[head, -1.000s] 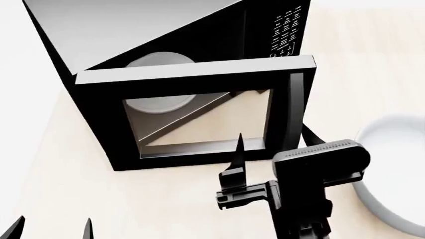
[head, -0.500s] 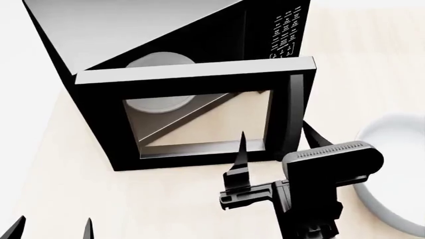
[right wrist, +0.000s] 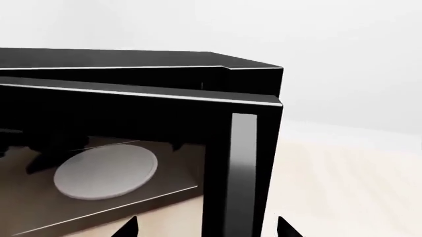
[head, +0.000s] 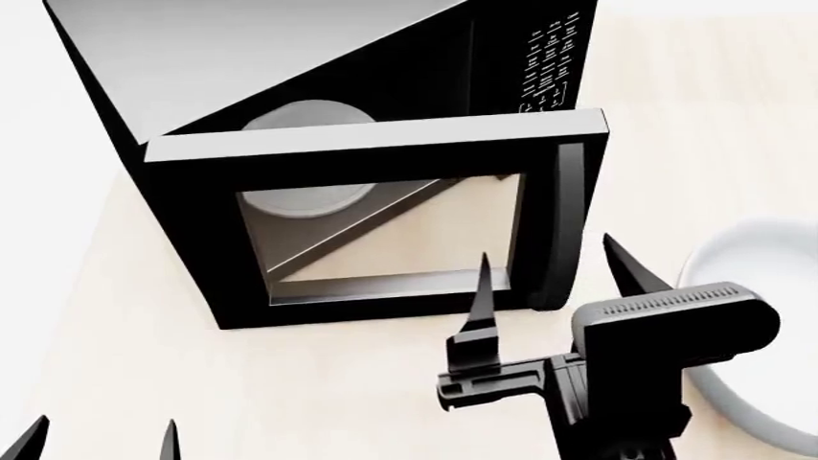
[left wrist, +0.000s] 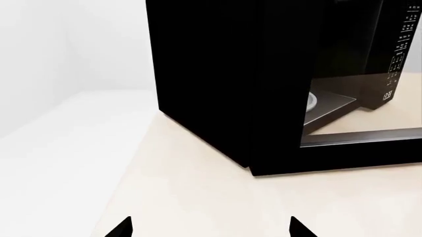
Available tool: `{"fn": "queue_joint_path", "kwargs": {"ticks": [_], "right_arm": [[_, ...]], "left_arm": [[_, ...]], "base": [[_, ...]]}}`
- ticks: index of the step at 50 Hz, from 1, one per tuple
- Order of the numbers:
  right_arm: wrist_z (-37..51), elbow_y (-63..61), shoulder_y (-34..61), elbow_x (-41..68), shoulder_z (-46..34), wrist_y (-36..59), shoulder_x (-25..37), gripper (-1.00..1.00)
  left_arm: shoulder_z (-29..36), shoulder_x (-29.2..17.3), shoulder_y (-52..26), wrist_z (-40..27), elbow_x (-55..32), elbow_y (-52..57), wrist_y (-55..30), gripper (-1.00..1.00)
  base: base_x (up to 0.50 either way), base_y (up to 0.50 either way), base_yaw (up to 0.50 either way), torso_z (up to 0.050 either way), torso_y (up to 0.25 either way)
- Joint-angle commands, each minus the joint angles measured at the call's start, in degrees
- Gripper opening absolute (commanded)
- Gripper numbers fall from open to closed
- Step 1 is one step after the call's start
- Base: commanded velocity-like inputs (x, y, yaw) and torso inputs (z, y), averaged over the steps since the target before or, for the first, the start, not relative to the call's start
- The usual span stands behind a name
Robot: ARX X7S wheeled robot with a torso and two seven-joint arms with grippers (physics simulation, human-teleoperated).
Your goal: Open the microwave.
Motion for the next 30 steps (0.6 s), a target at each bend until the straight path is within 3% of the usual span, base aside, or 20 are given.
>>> {"fn": "queue_joint_path", "kwargs": {"ticks": [1,12,30], "right_arm": [[1.05,-4.19,-1.85,1.64,1.41,0.85,1.53,1.00],[3.05,-9.62,-3.71,3.51,2.41,2.66,2.60,1.00],[15.79,-28.15,-1.08,6.00,4.30,15.51,4.10,1.00]], "left_arm": [[0.18,-0.07,-0.12,-0.07,-0.12,-0.14,0.04,1.00],[0.25,-0.19,-0.13,-0.21,-0.31,-0.12,0.13,1.00],[0.40,-0.48,-0.03,-0.54,-0.45,0.27,0.16,1.00]], "base": [[0.00,0.00,0.00,0.000,0.000],[0.00,0.00,0.00,0.000,0.000],[0.00,0.00,0.00,0.000,0.000]]}}
